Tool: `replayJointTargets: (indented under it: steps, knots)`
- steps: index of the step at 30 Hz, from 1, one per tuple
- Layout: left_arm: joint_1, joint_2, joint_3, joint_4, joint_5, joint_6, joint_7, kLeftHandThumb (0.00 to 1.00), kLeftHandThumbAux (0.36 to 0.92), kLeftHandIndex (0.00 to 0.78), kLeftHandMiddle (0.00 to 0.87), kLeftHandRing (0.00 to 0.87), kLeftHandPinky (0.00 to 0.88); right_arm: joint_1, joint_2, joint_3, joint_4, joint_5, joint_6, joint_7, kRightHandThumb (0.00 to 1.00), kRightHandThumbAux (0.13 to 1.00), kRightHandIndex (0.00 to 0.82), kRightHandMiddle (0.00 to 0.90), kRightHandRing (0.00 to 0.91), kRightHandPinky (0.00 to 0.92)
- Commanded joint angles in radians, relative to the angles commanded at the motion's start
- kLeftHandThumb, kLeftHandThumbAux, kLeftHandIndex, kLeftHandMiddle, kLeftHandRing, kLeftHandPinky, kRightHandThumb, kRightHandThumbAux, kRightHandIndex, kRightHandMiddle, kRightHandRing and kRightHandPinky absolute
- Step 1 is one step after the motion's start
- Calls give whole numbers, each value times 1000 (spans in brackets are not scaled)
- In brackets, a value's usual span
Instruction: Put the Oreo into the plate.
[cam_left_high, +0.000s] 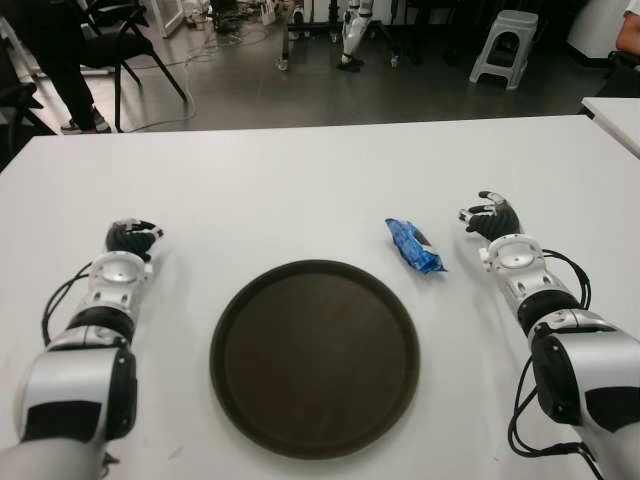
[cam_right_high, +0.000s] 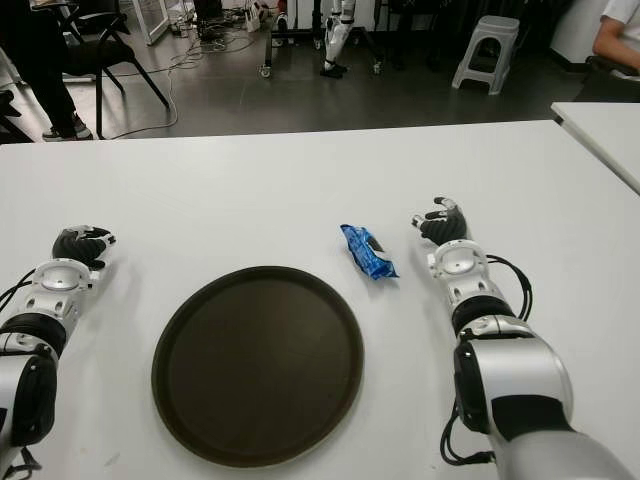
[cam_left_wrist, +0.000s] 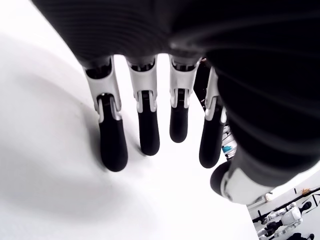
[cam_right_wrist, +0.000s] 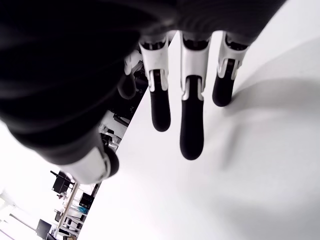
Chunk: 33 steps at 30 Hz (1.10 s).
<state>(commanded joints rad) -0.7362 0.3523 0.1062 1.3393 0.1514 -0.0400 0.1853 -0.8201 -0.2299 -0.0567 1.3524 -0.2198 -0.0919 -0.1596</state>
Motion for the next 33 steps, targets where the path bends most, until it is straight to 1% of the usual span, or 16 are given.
replayJointTargets:
  steps: [1,2,3,4,5,6,8,12,14,15,18,20,23,27,29,33]
  knots:
    - [0,0,-1,0,1,-1,0,680,720,401,208,222,223,0,0,2,0,-2,-1,-1,490,686,159,671,747,745]
    - [0,0,-2,0,2,-1,0,680,720,401,212,226,221,1,-1,3,0,-2,-2,-1,488,690,159,632,721,710]
    - [0,0,-2,0,2,-2,0,680,720,401,213,227,221,1,-1,3,-1,-3,-3,-2,487,691,159,618,711,697]
    - [0,0,-3,0,2,-2,0,679,720,401,213,227,214,1,-1,4,-1,-3,-4,-3,479,695,156,539,635,613]
    - [1,0,-3,0,2,-2,0,678,720,400,214,226,209,2,-2,5,0,-4,-5,-3,473,698,154,488,585,558]
    - [1,0,-4,0,2,-3,0,678,720,400,212,223,202,2,-2,5,0,-4,-5,-4,460,700,149,424,512,491]
    - [0,-1,-4,0,2,-1,2,678,720,399,209,219,197,3,-4,6,0,-5,-6,-3,449,703,146,368,451,452]
    - [-1,-1,-3,0,0,1,2,678,720,399,204,216,195,4,-4,6,1,-4,-6,-2,453,701,145,328,419,448]
    - [-1,-1,-2,0,-2,1,1,678,721,399,202,215,202,5,-4,5,1,-4,-7,-3,455,704,140,287,367,414]
    - [0,-1,-1,0,-3,0,-1,678,721,399,202,215,203,5,-4,5,1,-4,-6,-5,455,705,139,281,360,409]
    - [0,-1,3,0,-7,-2,-4,679,721,399,197,212,212,5,-4,6,1,-5,-6,-9,435,705,132,224,282,337]
    - [1,-2,6,-1,-10,-2,-5,678,720,399,196,211,215,5,-3,5,1,-4,-5,-9,418,708,130,209,263,333]
    - [1,-2,6,-1,-10,-4,-5,678,720,399,194,209,216,5,-3,3,1,-2,-4,-8,407,708,128,205,259,353]
    - [2,-1,3,-1,-6,-7,-5,676,721,398,187,197,197,5,-3,1,1,0,-6,-6,425,700,138,220,280,367]
    - [2,-1,1,-2,-4,-7,-3,676,721,399,188,196,192,6,-3,1,0,0,-8,-7,433,699,144,208,257,336]
    - [2,-1,0,-1,-3,-7,-2,677,721,399,190,196,189,6,-2,2,0,-2,-10,-11,420,707,146,195,235,307]
